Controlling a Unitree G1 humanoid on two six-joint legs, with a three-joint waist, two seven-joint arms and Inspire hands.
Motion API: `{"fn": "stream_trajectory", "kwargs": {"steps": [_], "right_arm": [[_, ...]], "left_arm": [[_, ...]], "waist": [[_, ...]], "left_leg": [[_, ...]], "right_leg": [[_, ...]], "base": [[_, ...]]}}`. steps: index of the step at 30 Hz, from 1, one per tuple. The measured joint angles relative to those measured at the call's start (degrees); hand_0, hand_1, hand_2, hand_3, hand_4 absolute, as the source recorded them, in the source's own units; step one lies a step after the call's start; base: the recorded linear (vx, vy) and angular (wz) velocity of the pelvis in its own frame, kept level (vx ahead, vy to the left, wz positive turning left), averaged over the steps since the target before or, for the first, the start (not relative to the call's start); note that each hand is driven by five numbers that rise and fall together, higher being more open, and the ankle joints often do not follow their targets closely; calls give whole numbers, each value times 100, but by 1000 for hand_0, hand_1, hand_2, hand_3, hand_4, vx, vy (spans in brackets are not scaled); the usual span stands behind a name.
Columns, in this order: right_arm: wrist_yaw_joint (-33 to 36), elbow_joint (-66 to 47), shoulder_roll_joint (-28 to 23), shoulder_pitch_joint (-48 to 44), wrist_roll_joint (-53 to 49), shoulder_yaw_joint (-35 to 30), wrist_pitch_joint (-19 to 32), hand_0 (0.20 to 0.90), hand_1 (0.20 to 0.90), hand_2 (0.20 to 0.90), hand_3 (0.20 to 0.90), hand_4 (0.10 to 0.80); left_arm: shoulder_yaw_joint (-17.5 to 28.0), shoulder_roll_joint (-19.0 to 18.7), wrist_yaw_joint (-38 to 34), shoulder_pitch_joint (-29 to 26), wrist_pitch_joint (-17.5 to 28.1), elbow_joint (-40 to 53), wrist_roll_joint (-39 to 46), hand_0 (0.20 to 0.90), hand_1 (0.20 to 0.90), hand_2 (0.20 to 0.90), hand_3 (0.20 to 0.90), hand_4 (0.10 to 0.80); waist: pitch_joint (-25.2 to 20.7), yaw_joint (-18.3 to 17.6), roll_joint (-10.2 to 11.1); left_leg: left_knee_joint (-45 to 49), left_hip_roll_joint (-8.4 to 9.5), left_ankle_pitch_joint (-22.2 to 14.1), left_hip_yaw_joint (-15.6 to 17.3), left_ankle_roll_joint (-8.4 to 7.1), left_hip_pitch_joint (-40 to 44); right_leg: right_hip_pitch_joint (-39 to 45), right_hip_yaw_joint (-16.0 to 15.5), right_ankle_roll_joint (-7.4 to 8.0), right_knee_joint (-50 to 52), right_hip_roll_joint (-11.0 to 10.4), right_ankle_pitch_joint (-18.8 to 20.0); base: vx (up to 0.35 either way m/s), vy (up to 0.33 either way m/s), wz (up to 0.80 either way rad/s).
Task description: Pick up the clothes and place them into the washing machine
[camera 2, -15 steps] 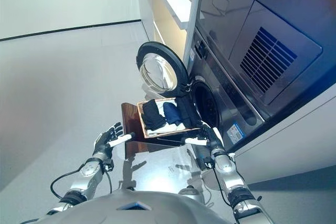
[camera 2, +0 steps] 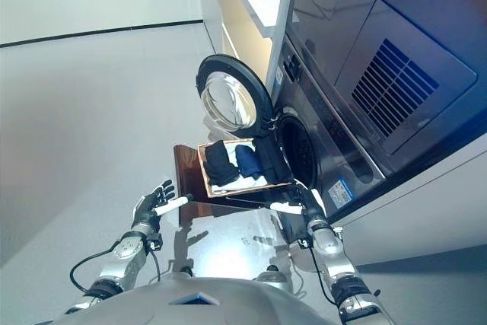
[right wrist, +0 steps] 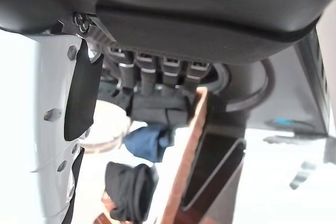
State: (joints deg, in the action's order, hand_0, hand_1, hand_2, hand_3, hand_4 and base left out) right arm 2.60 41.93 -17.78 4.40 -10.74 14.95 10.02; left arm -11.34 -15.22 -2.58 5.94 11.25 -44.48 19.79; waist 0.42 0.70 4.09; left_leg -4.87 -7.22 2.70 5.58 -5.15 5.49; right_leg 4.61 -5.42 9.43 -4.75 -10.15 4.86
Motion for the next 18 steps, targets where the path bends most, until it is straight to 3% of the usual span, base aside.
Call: {"fn": "stream_trajectory", "kwargs": {"steps": [11,18], "right_arm": [[-14,20,113,5,-9,-12,-1,900,900,900,900,800],[-11,191,118,32,-68,-370,-11,900,900,900,900,800]], "left_arm": [[2,-74,9,4,-16,0,35,900,900,900,900,800],[42,-133,12,2,-18,0,41,900,900,900,900,800]], "waist": [[23,-7,55],[92,2,189]], "left_leg": [[-1,26,-8,15,8,5],[1,226,-66,18,127,33]], "right_leg": [[-7,14,-28,1,-24,-16],[-56,78,38,212,-221,-67]], "base": [[9,67,0],[16,114,-1]]}}
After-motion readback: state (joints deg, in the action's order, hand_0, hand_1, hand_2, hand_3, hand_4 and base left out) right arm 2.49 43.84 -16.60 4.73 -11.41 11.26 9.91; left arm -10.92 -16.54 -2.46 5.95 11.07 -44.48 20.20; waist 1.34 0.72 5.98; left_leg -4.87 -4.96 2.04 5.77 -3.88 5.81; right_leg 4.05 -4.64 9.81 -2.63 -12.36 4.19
